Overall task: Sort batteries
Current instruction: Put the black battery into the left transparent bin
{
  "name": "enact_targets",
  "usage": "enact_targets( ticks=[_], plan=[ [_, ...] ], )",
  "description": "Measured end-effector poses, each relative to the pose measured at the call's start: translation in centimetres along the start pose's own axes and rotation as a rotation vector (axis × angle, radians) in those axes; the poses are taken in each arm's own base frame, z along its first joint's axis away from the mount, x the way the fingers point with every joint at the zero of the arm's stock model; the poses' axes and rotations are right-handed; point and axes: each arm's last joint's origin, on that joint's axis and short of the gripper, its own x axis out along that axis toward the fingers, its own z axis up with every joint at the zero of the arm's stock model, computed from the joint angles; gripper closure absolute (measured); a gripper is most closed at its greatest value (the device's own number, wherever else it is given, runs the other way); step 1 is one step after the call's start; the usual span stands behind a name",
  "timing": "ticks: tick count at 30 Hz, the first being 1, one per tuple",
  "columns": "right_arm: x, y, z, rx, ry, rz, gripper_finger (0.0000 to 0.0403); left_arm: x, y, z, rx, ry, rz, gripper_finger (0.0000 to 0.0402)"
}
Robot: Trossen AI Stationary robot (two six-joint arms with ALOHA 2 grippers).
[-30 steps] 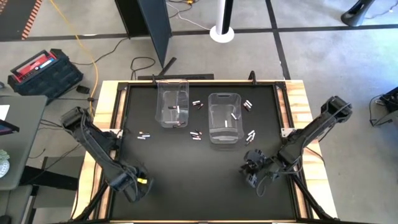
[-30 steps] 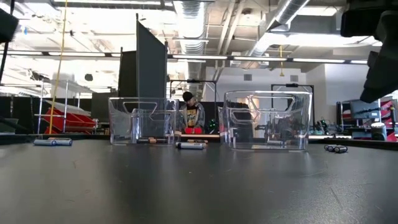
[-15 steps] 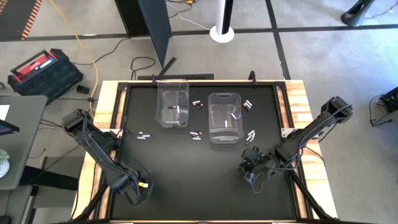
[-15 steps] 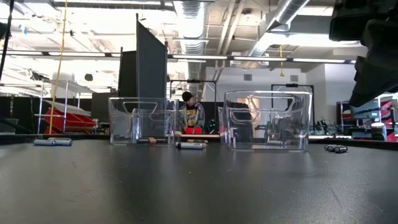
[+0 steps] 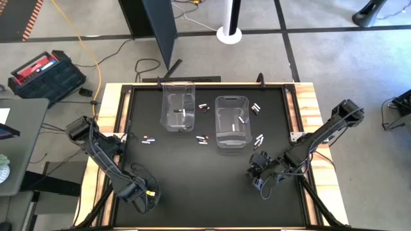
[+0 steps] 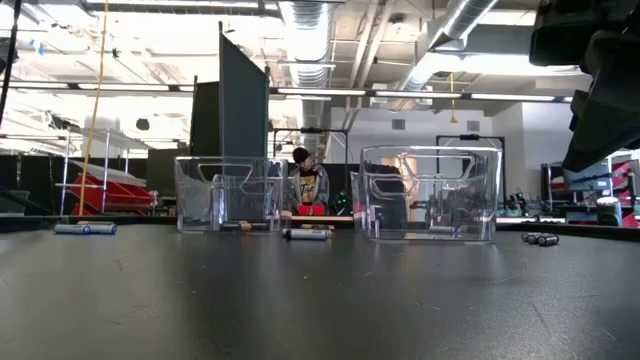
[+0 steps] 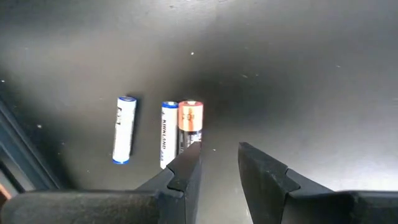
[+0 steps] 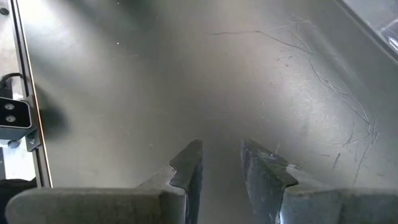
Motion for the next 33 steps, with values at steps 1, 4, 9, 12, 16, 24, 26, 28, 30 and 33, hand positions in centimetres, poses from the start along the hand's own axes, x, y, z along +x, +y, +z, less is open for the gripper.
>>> enact_targets(
  ticks=[1,4,9,12,16,24,26,28,30,33],
  plan=[
    [0.0,0.01,0.01,0.001,-0.001,0.001,0.0276,0.0,-0.01,0.04,-0.002,-0.001,0.001,0.0303],
    [0.0,0.02,0.01,0.005,-0.001,0.002,0.0276,0.0,0.1,0.1,-0.001,-0.006,0.012,0.0303],
    [0.0,0.25,0.13,0.013,-0.013,0.025,0.0276,-0.01,0.34,0.22,-0.002,-0.018,0.038,0.0303],
    [-0.01,0.38,0.2,0.016,-0.019,0.038,0.0276,0.19,0.47,0.28,-0.013,-0.021,0.042,0.0303],
    [-0.01,0.39,0.2,0.016,-0.02,0.038,0.0276,0.58,0.5,0.29,-0.02,-0.015,0.031,0.0303],
    [-0.01,0.38,0.2,0.016,-0.019,0.038,0.0276,0.71,0.4,0.24,-0.028,-0.006,0.015,0.0303],
    [0.0,0.38,0.19,0.015,-0.019,0.037,0.0276,0.71,0.33,0.2,-0.028,-0.003,0.008,0.0303],
    [0.0,0.38,0.19,0.01,-0.019,0.037,0.0276,0.71,0.19,0.14,-0.029,0.003,-0.007,0.0303],
    [0.0,0.37,0.19,0.008,-0.019,0.036,0.0276,0.71,-0.07,0.05,-0.029,0.004,-0.038,0.0303],
    [0.0,0.37,0.19,0.006,-0.018,0.036,0.0276,0.69,-0.43,-0.07,-0.02,0.005,-0.082,0.0303]
  ],
)
